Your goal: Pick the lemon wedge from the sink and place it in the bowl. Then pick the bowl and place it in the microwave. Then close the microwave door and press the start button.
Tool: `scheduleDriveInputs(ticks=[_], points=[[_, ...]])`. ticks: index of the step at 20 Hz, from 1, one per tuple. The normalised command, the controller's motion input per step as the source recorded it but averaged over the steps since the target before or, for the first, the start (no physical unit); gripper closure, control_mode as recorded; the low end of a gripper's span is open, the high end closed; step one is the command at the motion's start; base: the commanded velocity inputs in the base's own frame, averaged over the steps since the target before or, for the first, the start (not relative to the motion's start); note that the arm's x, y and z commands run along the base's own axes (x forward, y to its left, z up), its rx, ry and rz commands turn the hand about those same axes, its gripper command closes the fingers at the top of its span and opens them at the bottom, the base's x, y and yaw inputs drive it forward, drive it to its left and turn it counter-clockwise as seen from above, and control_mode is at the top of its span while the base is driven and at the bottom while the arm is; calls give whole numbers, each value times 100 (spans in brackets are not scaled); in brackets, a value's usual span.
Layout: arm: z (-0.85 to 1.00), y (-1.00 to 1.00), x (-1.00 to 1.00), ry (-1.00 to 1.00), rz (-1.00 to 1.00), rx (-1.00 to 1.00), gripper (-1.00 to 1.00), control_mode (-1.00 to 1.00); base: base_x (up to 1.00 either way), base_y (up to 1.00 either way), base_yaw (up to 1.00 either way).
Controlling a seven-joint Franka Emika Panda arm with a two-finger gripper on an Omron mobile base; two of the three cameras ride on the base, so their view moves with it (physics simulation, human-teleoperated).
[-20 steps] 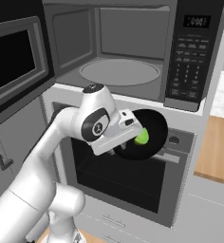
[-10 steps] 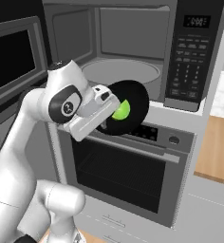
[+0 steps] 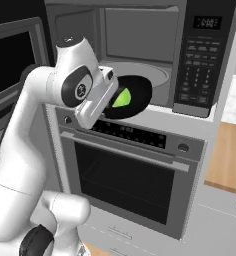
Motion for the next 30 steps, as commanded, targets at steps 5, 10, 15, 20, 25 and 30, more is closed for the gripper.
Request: scheduleDriveInputs(ticks=[5,10,15,20,25,30], points=[[21,0,3,-12,42,0,100,-100,0,0,0],[0,2,38,-7,31,0,100,-100,0,0,0],[2,3,72,-1,21,0,100,-100,0,0,0],[1,1,71,0,16,0,100,-100,0,0,0],[0,0,68,0,2,0,100,-100,0,0,0],[0,0,60,0,0,0,100,-100,0,0,0]])
